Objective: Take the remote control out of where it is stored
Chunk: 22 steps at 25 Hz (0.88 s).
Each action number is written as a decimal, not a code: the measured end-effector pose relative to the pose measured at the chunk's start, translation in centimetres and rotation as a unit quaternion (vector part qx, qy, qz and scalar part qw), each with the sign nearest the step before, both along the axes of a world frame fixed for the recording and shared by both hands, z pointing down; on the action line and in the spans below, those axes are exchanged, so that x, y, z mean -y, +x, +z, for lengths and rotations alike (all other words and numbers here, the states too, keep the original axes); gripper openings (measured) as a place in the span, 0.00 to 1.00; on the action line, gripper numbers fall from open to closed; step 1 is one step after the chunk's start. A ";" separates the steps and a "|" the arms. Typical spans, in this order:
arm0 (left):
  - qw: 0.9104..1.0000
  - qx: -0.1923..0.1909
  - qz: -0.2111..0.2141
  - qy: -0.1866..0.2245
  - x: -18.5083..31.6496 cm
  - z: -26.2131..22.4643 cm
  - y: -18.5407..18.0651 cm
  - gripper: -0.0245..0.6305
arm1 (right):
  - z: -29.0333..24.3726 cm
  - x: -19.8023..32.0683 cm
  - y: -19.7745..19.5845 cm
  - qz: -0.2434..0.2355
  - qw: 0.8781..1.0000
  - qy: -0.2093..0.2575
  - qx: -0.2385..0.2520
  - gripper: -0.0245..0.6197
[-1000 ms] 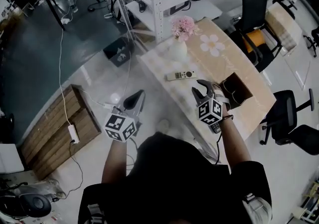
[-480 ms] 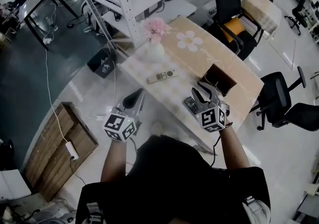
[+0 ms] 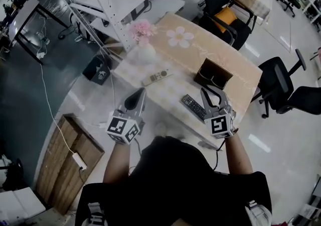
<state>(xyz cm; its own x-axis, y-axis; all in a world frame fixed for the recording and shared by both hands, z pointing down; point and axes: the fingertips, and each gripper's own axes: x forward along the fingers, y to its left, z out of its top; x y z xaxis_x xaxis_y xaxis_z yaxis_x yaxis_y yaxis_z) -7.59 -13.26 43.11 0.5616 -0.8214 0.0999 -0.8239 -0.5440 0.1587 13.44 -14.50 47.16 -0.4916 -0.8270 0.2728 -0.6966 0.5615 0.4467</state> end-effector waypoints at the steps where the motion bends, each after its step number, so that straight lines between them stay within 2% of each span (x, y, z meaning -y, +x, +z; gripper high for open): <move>1: 1.000 -0.001 0.001 0.003 0.1 0.0 0.2 0.04 | -0.1 -0.1 0.5 0.006 1.000 0.003 0.010 0.13; 3: 1.000 -0.002 0.003 0.008 0.2 0.1 0.6 0.04 | -0.5 -0.3 1.5 0.020 0.999 0.006 0.049 0.10; 5: 1.000 -0.005 0.007 0.008 0.3 0.1 1.2 0.04 | -1.1 -0.4 2.7 0.039 0.991 -0.014 0.131 0.05; 8: 1.000 -0.003 0.022 0.009 0.6 0.2 2.0 0.04 | -1.9 -0.2 4.9 0.071 0.960 -0.057 0.266 0.05; 10: 1.000 -0.003 0.029 0.008 0.8 0.4 2.4 0.04 | -2.3 0.3 6.2 0.090 0.946 -0.062 0.307 0.05; 15: 0.999 -0.006 0.036 0.008 1.3 0.3 2.6 0.04 | -2.4 0.7 7.3 0.106 0.944 -0.054 0.307 0.05; 22: 0.999 -0.012 0.041 0.016 2.0 -0.2 2.9 0.04 | -2.2 1.0 6.4 0.096 0.946 -0.057 0.304 0.05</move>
